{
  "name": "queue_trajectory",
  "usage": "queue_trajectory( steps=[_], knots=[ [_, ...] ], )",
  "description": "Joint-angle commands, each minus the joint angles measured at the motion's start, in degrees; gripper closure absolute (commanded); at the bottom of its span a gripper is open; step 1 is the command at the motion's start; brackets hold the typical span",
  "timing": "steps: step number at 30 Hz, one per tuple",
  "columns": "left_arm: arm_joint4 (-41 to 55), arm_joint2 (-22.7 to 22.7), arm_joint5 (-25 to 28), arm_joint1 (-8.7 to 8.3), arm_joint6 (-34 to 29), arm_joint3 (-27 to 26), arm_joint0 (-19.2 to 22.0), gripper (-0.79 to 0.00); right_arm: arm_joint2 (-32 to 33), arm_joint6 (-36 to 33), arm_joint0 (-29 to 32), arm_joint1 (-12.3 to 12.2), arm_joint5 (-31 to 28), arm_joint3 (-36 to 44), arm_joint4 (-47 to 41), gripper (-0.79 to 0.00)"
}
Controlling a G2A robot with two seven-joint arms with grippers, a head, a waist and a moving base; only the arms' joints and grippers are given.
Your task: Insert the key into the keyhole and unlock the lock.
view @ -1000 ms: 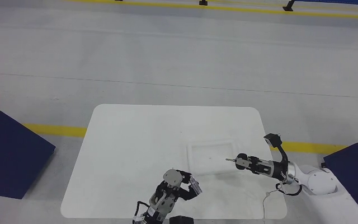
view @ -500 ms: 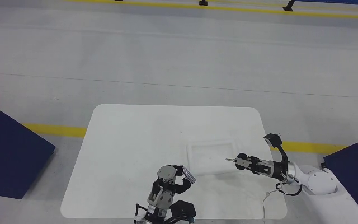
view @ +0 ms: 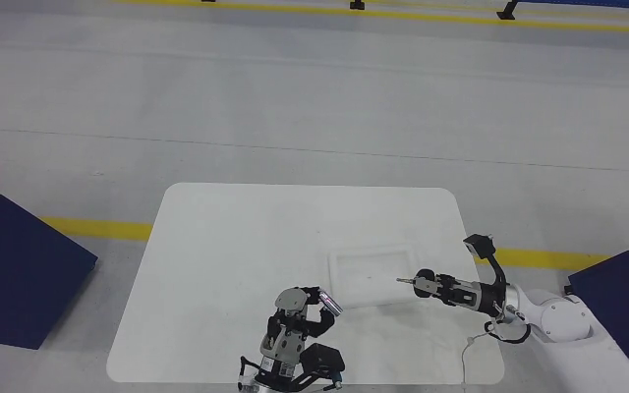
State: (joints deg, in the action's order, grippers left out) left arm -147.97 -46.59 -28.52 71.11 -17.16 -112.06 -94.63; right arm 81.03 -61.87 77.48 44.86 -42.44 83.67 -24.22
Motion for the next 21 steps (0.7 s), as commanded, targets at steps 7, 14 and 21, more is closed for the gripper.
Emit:
queue_trajectory(
  steps=[7,14,21],
  knots=[
    [2.79,0.94,1.21,1.65,-6.84,-0.47,0.84,0.000,0.00,0.00,0.00,0.00,0.00,0.00,0.00,0.000],
    [3.28,2.38,1.01,3.17,-11.53,-1.83,1.14,0.000,0.00,0.00,0.00,0.00,0.00,0.00,0.00,0.000],
    [2.91,2.91,0.51,4.34,-13.71,-2.76,1.42,0.000,0.00,0.00,0.00,0.00,0.00,0.00,0.00,0.000]
  ],
)
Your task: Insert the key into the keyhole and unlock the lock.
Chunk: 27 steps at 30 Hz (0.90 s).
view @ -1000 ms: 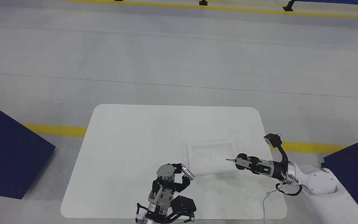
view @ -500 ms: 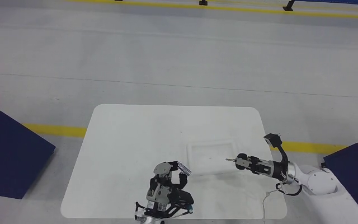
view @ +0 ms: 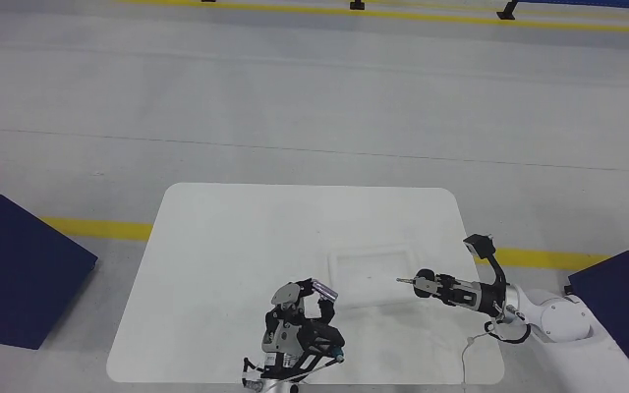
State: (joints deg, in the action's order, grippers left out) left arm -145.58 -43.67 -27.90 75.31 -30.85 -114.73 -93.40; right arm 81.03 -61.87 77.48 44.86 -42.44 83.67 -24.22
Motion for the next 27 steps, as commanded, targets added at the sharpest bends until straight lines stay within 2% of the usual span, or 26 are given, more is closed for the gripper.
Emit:
queue_trajectory(
  steps=[1,4,15,21,27],
  knots=[
    [0.74,0.06,-0.46,0.26,0.46,-0.17,0.43,0.000,0.00,0.00,0.00,0.00,0.00,0.00,0.00,0.000],
    [1.16,0.09,-1.21,0.42,2.09,0.06,0.55,0.000,0.00,0.00,0.00,0.00,0.00,0.00,0.00,0.000],
    [1.16,-0.05,-1.16,0.42,2.04,0.17,0.55,0.000,0.00,0.00,0.00,0.00,0.00,0.00,0.00,0.000],
    [0.53,-0.96,-2.15,1.51,-3.48,0.97,0.31,0.000,-0.08,0.71,0.13,0.05,0.36,0.31,0.24,0.000],
    [-3.56,0.57,-3.10,3.50,-10.93,3.87,2.44,0.000,-0.78,2.80,2.18,0.30,0.22,4.23,2.00,0.000]
  ],
)
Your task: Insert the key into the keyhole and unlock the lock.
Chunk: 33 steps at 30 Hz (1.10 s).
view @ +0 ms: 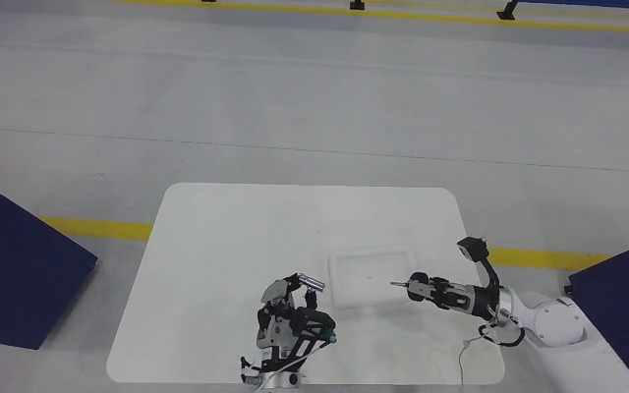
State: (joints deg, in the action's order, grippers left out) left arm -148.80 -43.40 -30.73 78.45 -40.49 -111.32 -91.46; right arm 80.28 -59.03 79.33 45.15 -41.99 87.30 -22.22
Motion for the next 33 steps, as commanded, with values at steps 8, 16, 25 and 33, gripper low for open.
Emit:
queue_trajectory(
  steps=[8,16,25,33],
  knots=[
    [-2.18,2.00,-1.03,2.51,-6.89,3.20,3.46,0.000,-0.18,-2.34,2.60,-0.10,-0.52,5.63,-0.97,0.000],
    [-1.89,2.60,-1.46,3.54,-7.69,4.44,4.66,0.000,-2.90,-0.96,1.87,0.45,1.41,8.69,0.92,0.000],
    [-0.14,2.74,-1.46,3.70,-4.97,5.08,4.77,0.000,-7.69,3.64,-1.56,1.77,4.50,9.23,2.52,0.000],
    [1.14,2.58,-1.35,3.43,-3.09,5.03,4.36,0.000,-10.15,5.86,-3.88,2.67,5.80,8.15,3.52,0.000]
  ],
)
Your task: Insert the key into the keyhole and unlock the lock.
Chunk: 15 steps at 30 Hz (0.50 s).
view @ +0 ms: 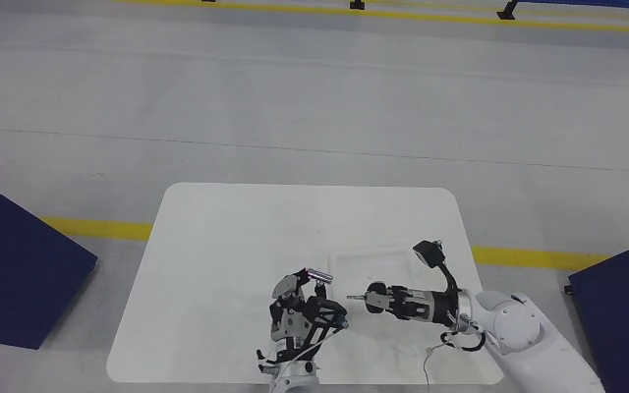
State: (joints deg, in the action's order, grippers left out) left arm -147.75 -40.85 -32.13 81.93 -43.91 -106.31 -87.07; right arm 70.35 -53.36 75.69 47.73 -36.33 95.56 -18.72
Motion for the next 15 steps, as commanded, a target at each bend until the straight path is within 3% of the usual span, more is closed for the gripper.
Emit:
queue_trajectory(
  steps=[1,15],
  knots=[
    [0.28,0.09,0.14,-0.11,0.64,0.01,-0.04,0.000,-0.43,0.41,-0.46,0.18,0.25,-0.20,0.01,0.000],
    [0.75,0.74,0.02,-0.75,1.84,-0.05,0.05,0.000,-2.52,2.11,-2.29,1.24,1.60,-1.47,0.41,0.000]
  ],
)
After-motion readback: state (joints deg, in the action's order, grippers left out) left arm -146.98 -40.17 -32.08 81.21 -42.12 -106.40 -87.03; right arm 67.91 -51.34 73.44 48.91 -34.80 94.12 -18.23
